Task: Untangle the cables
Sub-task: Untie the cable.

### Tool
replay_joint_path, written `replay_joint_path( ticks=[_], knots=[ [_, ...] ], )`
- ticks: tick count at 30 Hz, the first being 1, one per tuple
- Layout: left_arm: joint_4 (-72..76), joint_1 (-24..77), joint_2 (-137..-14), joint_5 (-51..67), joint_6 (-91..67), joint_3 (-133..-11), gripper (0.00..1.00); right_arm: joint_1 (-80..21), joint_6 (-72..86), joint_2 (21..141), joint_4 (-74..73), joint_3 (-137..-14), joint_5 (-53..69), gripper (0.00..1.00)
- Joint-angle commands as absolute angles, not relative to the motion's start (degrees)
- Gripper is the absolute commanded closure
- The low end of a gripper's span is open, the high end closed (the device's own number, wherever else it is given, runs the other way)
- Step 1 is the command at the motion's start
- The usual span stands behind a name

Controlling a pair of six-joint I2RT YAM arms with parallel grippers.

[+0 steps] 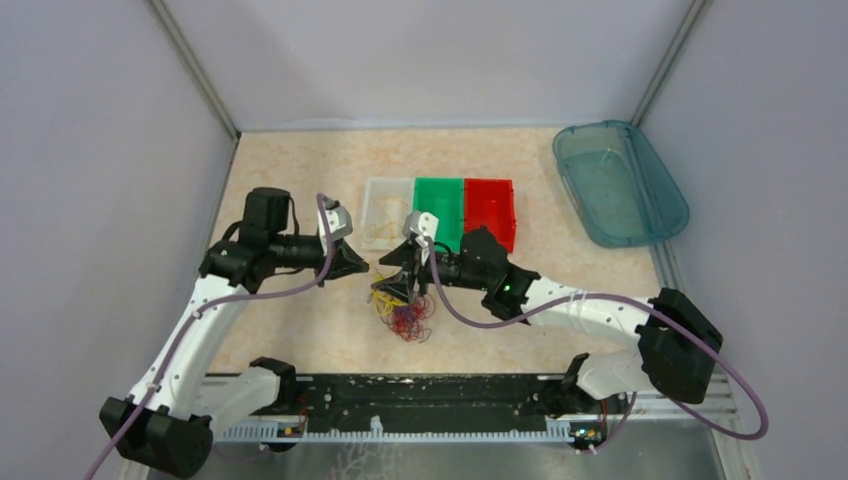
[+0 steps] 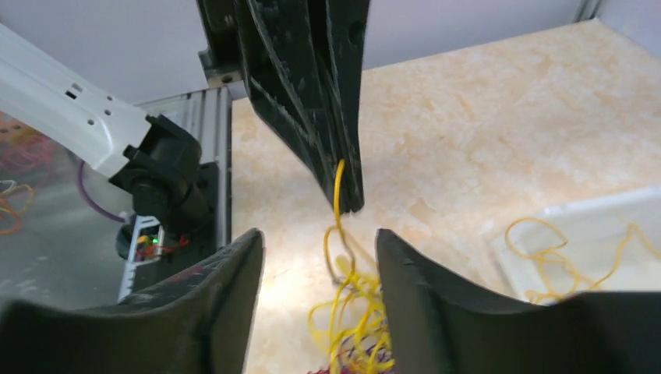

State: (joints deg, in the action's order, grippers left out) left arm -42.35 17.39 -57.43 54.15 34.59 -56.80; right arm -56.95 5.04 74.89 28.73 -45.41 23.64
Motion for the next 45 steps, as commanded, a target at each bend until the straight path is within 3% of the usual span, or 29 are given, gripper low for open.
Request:
replay_joint_path(
  ticks=[1,7,20,28,35,45],
  knots=[
    [-42.26,17.69,-54.09,52.87,34.58,-58.82,1.00,-55.07,8.30,70.07,37.67,-39.81,22.24,0.38],
    [-39.11,17.75,-51.45,54.08,29.61,-59.85,1.00,-51.95,11.54,68.11,41.82,-36.84,25.47,0.30],
    [-37.77,17.92,-52.04,53.74,23.47,-66.73,1.00,-54.13,15.36,81.41,49.13,-49.25,35.19,0.27],
    [-35.44,18.02,-52.61,53.41,18.10,-70.11,1.00,-56.51,22.03,91.48,58.14,-51.79,36.65,0.36],
    [-29.85,18.09,-53.22,51.31,13.32,-75.58,1.00,-57.14,24.44,94.03,62.73,-45.46,33.85,0.39],
    [-16.62,18.11,-54.34,36.91,9.67,-85.46,1.00,-57.13,27.40,100.35,71.71,-33.36,29.29,0.48]
  ],
)
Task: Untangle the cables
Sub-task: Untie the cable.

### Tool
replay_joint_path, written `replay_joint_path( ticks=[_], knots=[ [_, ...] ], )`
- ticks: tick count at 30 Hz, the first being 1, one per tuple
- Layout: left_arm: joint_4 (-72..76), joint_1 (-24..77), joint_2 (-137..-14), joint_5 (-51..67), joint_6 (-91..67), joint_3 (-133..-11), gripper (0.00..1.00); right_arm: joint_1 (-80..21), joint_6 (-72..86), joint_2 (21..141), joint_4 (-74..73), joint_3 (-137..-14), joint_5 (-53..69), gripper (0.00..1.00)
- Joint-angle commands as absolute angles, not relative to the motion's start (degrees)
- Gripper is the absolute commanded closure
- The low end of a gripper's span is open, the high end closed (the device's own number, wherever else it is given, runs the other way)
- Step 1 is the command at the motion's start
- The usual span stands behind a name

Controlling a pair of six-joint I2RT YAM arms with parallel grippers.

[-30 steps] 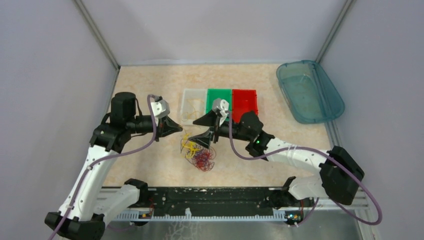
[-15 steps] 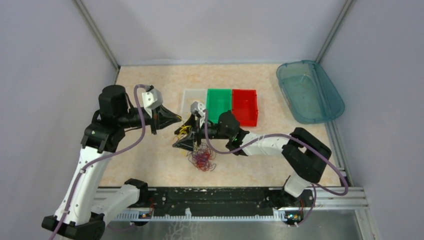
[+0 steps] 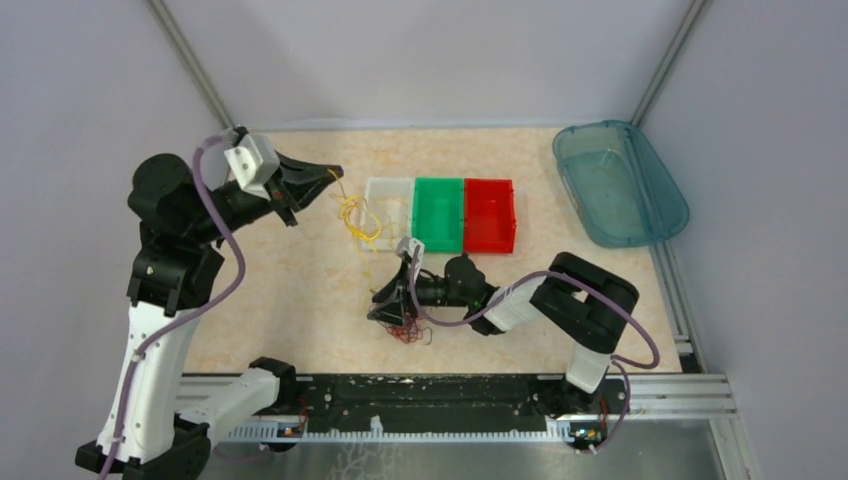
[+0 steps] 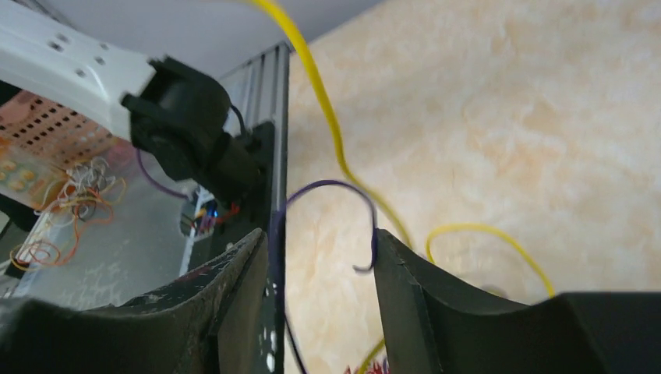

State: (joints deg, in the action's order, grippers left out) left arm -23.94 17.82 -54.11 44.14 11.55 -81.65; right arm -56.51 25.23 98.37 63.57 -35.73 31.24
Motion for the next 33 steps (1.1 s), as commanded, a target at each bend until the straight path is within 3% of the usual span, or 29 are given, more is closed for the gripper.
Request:
replay_joint_path(
  ticks=[1,8,11,13,15,17,20,25,29,33],
  knots=[
    [-16.24,18.11,-54.41,36.20,10.15,-86.07,1.00,-57.13,27.71,101.01,72.28,-32.59,28.78,0.51],
    [-11.11,18.11,-54.44,30.36,13.38,-89.95,1.00,-57.13,28.49,102.87,75.02,-26.79,25.25,0.74],
    [-8.32,18.05,-55.12,26.72,15.22,-92.29,1.00,-57.13,28.55,103.50,76.71,-24.04,21.78,0.88],
    [-9.64,18.07,-56.23,27.70,15.71,-95.13,1.00,-57.13,28.61,103.41,78.09,-22.37,20.58,0.91],
    [-11.87,18.02,-57.04,30.07,15.25,-97.28,1.00,-57.13,28.78,101.26,80.43,-20.73,19.69,0.79],
    [-12.09,18.04,-56.82,31.03,14.03,-97.50,1.00,-57.13,27.35,96.50,77.13,-20.98,19.34,0.74],
    [-13.27,18.03,-56.65,32.33,13.41,-97.71,1.00,-57.13,23.91,86.32,66.33,-23.30,20.28,0.53],
    [-16.53,18.02,-55.81,37.38,12.41,-96.92,1.00,-57.13,14.43,69.61,47.16,-32.43,19.51,0.31],
    [-17.25,18.02,-55.47,41.83,11.20,-96.06,1.00,-56.17,9.06,66.70,36.42,-40.96,20.39,0.24],
    [-17.40,18.08,-55.21,42.56,10.84,-95.27,1.00,-55.90,7.27,69.08,35.20,-47.84,24.87,0.22]
  ],
)
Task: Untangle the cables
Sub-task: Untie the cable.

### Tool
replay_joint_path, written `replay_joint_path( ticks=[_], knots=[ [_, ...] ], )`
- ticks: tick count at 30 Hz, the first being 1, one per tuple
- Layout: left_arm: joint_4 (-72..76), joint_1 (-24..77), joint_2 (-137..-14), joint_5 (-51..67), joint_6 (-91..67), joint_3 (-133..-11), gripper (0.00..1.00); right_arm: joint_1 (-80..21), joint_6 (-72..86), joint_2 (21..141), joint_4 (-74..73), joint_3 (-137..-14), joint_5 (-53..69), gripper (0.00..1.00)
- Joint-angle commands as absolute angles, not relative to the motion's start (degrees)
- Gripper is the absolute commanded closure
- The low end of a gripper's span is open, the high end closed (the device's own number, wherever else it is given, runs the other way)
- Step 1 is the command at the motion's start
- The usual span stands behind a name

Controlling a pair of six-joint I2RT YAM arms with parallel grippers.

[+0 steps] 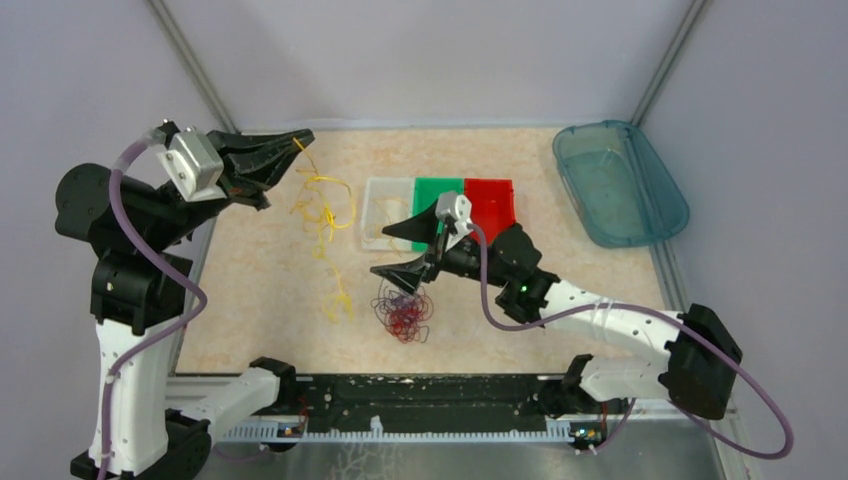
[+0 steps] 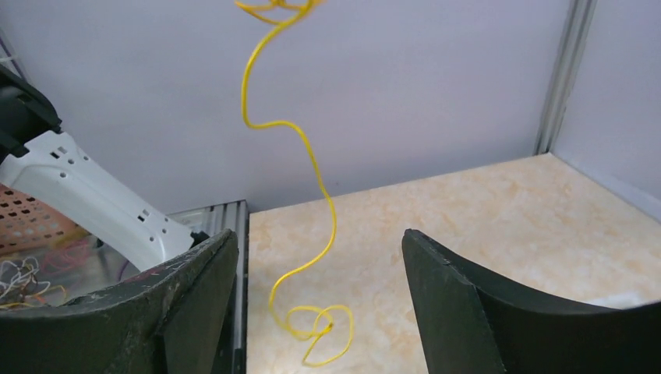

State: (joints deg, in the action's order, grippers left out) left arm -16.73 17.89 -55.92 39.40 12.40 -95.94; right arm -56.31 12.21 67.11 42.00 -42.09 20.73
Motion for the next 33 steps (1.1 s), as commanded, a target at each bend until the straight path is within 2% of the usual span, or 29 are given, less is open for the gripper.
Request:
replay_joint_path(
  ticks=[1,10,13,15,19,20,21,33],
  knots=[
    [-17.40,18.06,-55.09,42.54,10.90,-95.14,1.00,-55.90,7.56,70.25,35.81,-49.29,26.16,0.22],
    [-17.23,18.02,-54.78,42.96,10.14,-94.11,1.00,-57.06,13.90,80.09,45.22,-57.63,34.59,0.22],
    [-17.07,18.02,-54.66,42.95,10.22,-93.92,1.00,-57.30,13.97,82.04,45.00,-59.42,35.25,0.28],
    [-16.85,18.06,-54.53,42.82,10.25,-93.91,1.00,-57.28,14.37,83.09,44.93,-60.10,36.24,0.43],
    [-15.46,18.02,-54.19,41.65,10.40,-93.57,1.00,-57.31,15.37,83.49,44.69,-59.25,36.03,0.87],
    [-14.71,18.06,-54.06,40.84,10.42,-93.37,1.00,-57.32,15.24,83.12,44.56,-58.42,35.47,0.96],
    [-13.92,18.02,-53.88,39.88,10.52,-93.04,1.00,-57.31,14.99,82.69,44.25,-57.56,34.56,1.00],
    [-3.94,18.02,-54.70,25.08,14.04,-95.12,1.00,-56.97,14.44,78.84,44.39,-39.77,13.69,1.00]
  ],
)
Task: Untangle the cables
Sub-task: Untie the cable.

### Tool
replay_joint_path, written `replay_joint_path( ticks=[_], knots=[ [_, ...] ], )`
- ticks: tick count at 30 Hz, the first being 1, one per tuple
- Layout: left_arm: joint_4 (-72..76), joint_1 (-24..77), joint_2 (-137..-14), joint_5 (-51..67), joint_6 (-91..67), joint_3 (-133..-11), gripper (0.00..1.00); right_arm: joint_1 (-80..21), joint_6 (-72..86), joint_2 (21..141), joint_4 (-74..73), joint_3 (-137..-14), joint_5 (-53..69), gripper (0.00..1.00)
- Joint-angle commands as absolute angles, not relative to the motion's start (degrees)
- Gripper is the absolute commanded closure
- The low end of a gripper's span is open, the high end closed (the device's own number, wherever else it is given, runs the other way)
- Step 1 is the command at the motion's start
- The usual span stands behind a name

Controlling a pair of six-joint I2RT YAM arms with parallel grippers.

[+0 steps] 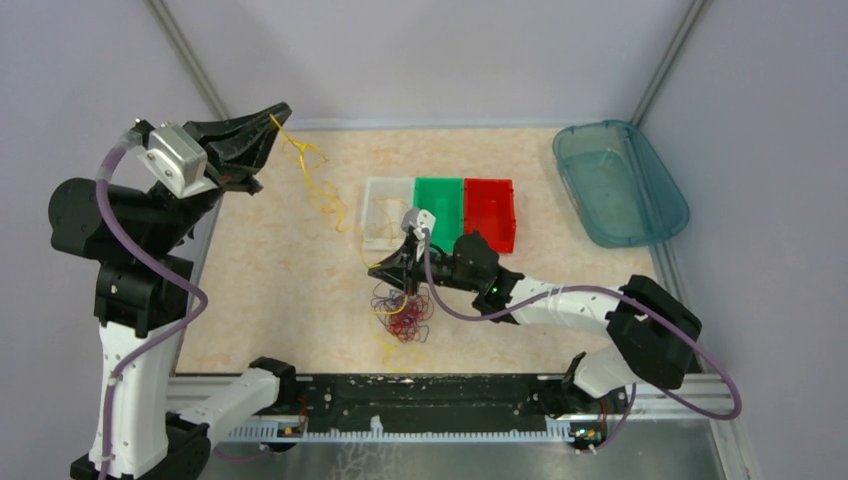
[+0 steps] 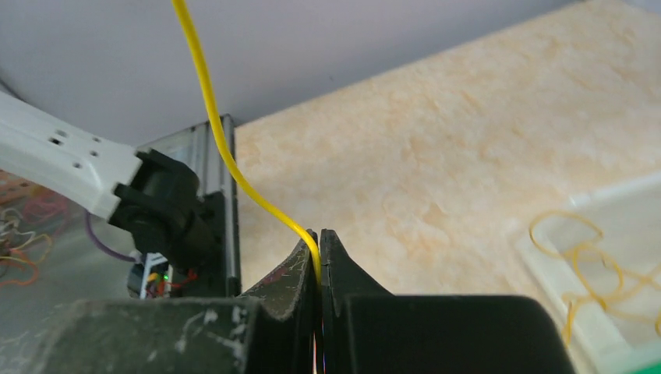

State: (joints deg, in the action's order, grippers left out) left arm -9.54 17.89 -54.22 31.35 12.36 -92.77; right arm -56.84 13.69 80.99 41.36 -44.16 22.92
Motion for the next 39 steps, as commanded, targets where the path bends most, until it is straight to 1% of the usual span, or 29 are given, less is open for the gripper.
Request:
replay_joint_path(
  ticks=[1,8,12,16,19,22,25,29,34,39],
  knots=[
    [-3.58,18.02,-55.08,24.55,14.32,-95.96,1.00,-56.95,15.22,78.89,44.96,-38.19,11.61,1.00],
    [-0.67,18.00,-58.44,23.81,18.47,-102.76,1.00,-56.96,18.82,80.67,41.86,-32.20,0.44,1.00],
    [1.40,18.02,-59.98,23.43,20.55,-104.94,1.00,-56.95,20.13,81.16,42.04,-29.13,-3.50,1.00],
    [1.50,18.02,-61.20,23.56,20.77,-105.76,1.00,-56.95,20.48,80.50,42.50,-27.56,-5.00,1.00],
    [5.80,18.02,-61.88,20.05,22.25,-105.21,1.00,-56.95,20.60,80.40,39.67,-27.63,-8.21,1.00],
    [11.48,18.02,-63.05,15.55,25.23,-105.55,1.00,-56.95,21.04,80.52,39.60,-26.47,-9.82,1.00],
    [17.23,18.02,-64.97,13.43,29.04,-107.12,1.00,-57.00,22.12,81.48,39.13,-25.49,-11.56,1.00],
    [20.66,18.02,-70.33,11.73,34.92,-115.41,1.00,-56.95,23.52,83.40,40.78,-23.48,-13.22,1.00],
    [27.67,18.02,-74.98,15.27,46.04,-121.66,1.00,-56.95,26.30,83.73,41.23,-21.09,-16.20,1.00],
    [29.14,17.98,-80.07,16.91,52.11,-132.82,1.00,-56.98,30.54,82.10,39.57,-19.01,-21.84,1.00]
  ],
)
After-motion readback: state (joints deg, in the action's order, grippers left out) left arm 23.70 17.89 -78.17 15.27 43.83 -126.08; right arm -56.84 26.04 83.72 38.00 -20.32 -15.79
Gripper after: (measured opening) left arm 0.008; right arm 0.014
